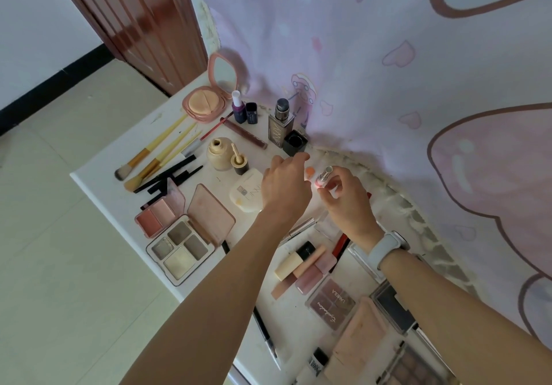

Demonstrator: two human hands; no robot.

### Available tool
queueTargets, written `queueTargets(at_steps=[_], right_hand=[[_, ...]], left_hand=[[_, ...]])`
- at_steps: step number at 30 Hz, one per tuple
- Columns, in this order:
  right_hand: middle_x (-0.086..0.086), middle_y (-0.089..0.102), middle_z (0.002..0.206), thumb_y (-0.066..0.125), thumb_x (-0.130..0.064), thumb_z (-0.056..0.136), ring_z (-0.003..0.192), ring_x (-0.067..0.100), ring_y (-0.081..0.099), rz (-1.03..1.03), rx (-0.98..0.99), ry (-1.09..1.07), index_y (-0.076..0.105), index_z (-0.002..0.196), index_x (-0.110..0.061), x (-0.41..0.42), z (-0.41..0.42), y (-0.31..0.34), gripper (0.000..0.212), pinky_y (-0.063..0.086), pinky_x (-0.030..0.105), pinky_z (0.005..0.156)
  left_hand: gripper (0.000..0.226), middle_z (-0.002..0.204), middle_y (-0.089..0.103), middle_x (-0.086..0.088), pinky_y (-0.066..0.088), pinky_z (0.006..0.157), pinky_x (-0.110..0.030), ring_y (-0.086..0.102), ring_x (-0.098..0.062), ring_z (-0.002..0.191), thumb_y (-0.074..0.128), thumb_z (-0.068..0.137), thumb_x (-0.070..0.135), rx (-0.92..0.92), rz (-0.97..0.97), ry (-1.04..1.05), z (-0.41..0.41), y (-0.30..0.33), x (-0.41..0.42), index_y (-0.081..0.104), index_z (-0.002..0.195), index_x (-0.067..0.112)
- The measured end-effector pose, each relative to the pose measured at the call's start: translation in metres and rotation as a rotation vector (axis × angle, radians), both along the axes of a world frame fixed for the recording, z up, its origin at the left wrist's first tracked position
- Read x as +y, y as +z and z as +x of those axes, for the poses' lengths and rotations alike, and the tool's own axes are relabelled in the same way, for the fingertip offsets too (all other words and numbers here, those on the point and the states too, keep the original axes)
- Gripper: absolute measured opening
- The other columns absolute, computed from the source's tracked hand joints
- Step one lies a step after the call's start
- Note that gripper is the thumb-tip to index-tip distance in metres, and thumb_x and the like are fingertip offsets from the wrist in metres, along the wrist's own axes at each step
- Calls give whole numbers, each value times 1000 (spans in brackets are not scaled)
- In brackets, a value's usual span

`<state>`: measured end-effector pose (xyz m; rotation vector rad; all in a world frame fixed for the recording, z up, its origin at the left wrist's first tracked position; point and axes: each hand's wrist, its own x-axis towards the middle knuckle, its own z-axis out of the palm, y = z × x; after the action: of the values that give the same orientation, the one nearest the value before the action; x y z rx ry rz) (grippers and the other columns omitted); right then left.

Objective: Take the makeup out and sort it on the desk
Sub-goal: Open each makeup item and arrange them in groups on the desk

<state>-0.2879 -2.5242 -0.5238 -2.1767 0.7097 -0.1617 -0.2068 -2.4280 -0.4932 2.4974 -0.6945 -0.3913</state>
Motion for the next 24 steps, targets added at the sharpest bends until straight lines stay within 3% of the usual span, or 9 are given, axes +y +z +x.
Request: queueTargets(at_steps=[4,10,14,16,19,24], right_hand=[[-3,54,97,58,-16,87,92,12,50,49,-20,-75,45,124,-16,-4,-12,9,40,38,17,77],[-5,52,92,49,-9,91,79,-1,52,28,-202,-166,46,102,-22,17,-44,37,18,39,4,69],[-12,51,88,50,-13,90,79,3,50,25,-163,-5,51,97,-21,53,-63,47,11,42,13,72],[-16,50,83,54,-9,88,77,10,48,-69,-140,132,56,93,-13,77,-68,48,8,42,21,73],[-1,58,71,61,-8,81,69,20,51,-288,-123,311,62,82,-8,112,-69,45,2,44,37,65],[0,56,59,65,-44,71,64,21,51,-696,220,532,61,61,-15,156,-73,38,31,35,33,64]], left_hand=[[52,129,53,-5,40,89,-33,43,-24,116,61,83,8,-30,-103,3,-12,11,13,44,133,14],[33,109,62,-2,47,70,-23,57,-16,90,60,85,8,-40,-317,49,-57,25,50,59,117,13],[26,95,64,1,48,65,-21,55,-7,73,61,85,7,6,-355,142,-82,21,92,62,111,11],[24,90,65,-1,47,62,-22,53,-6,67,60,84,3,-10,-332,219,-93,16,117,63,108,9],[23,89,65,-3,46,61,-25,54,-9,66,58,85,0,-19,-271,370,-106,7,153,64,106,7],[24,92,65,-5,43,66,-19,54,-8,70,57,85,-2,21,-212,469,-117,-3,186,64,106,7]])
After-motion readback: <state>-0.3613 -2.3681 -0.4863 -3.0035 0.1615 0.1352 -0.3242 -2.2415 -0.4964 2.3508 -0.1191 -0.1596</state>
